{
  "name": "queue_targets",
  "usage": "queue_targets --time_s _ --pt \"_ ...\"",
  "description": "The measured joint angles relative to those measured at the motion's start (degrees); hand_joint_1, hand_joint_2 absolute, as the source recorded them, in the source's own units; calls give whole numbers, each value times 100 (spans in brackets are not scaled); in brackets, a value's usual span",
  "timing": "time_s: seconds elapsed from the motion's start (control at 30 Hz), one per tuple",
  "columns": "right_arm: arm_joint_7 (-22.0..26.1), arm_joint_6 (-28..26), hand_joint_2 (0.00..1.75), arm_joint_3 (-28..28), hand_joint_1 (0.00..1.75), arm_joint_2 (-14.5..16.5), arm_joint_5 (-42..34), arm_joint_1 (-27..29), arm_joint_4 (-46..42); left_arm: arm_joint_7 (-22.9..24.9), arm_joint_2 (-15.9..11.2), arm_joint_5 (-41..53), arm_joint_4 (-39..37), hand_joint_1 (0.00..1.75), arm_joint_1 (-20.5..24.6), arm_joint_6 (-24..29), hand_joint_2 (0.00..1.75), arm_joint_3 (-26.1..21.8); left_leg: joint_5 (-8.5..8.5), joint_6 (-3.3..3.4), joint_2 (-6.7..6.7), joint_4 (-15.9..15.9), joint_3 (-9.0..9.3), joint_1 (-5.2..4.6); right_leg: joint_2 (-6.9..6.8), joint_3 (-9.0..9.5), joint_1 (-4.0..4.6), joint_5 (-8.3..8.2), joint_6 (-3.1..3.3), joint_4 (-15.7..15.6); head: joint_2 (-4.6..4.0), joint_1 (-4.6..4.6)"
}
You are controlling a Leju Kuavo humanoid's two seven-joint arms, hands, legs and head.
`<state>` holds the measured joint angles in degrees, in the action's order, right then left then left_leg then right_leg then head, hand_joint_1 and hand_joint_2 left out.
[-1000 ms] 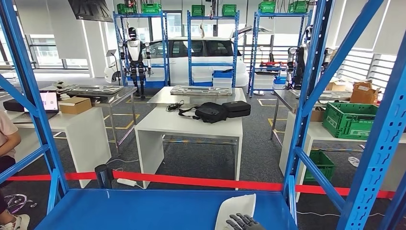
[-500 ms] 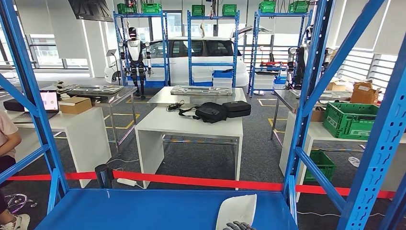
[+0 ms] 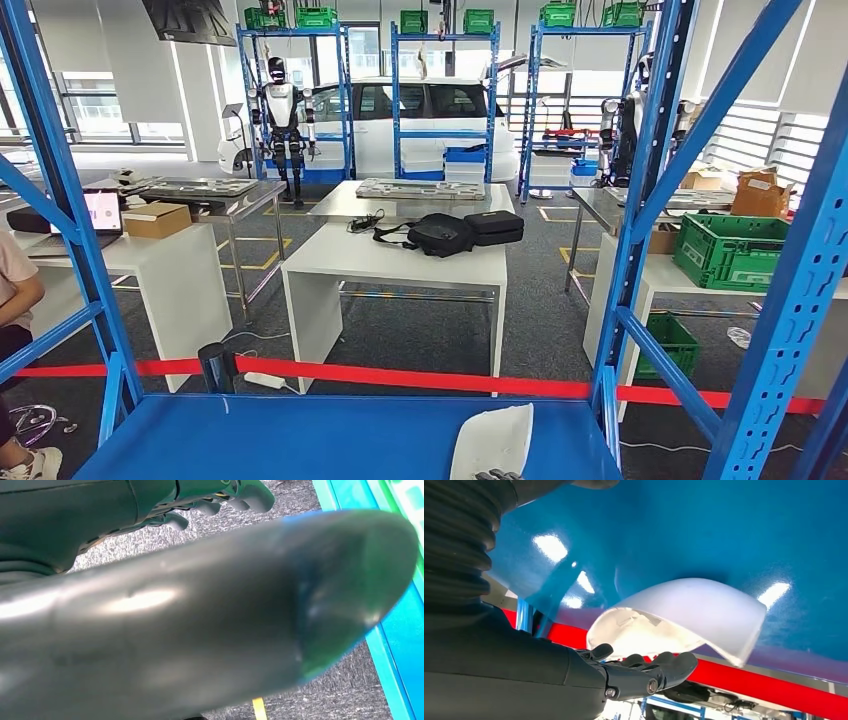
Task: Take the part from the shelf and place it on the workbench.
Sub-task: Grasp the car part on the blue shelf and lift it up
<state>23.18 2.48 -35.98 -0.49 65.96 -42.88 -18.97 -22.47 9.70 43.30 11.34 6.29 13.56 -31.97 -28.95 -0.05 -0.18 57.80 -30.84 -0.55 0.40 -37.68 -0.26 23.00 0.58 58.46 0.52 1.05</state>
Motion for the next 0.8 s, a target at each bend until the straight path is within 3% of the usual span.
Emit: queue_targets --time_s 0.17,0.2,0.3,0.33,0.47,0.6,0.8 --pt "-87 92 175 0 14 -11 -58 1 3 -146 1 83 0 0 -1 205 0 -1 0 0 0 0 2 -1 1 0 0 0 0 0 0 0" --pt "-91 100 175 0 42 -18 -66 1 6 -166 1 91 0 0 -1 229 0 -1 0 0 1 0 2 -1 1 0 0 0 0 0 0 0" --pt "-91 108 175 0 158 -33 -76 2 14 -181 4 92 0 0 -1 250 0 -1 0 0 1 0 2 -1 1 0 0 0 0 0 0 0" --pt "-91 110 175 0 168 -37 -77 6 19 -197 4 92 0 0 -2 257 0 -1 0 0 0 0 2 -1 1 0 0 0 0 0 0 0" --pt "-93 109 175 0 175 -69 -103 47 42 -410 7 92 2 0 -4 301 0 -1 0 0 0 0 2 -1 1 -1 0 0 0 0 0 0" --pt "-85 103 175 0 175 -117 -121 93 52 -640 7 92 2 0 -4 299 175 -1 0 0 1 0 0 0 0 -2 0 0 0 0 0 0" --pt "-76 73 175 0 175 -133 -139 61 52 -708 7 99 2 0 -1 296 175 -1 -1 0 3 0 2 -1 3 -2 0 0 0 -1 0 -1"
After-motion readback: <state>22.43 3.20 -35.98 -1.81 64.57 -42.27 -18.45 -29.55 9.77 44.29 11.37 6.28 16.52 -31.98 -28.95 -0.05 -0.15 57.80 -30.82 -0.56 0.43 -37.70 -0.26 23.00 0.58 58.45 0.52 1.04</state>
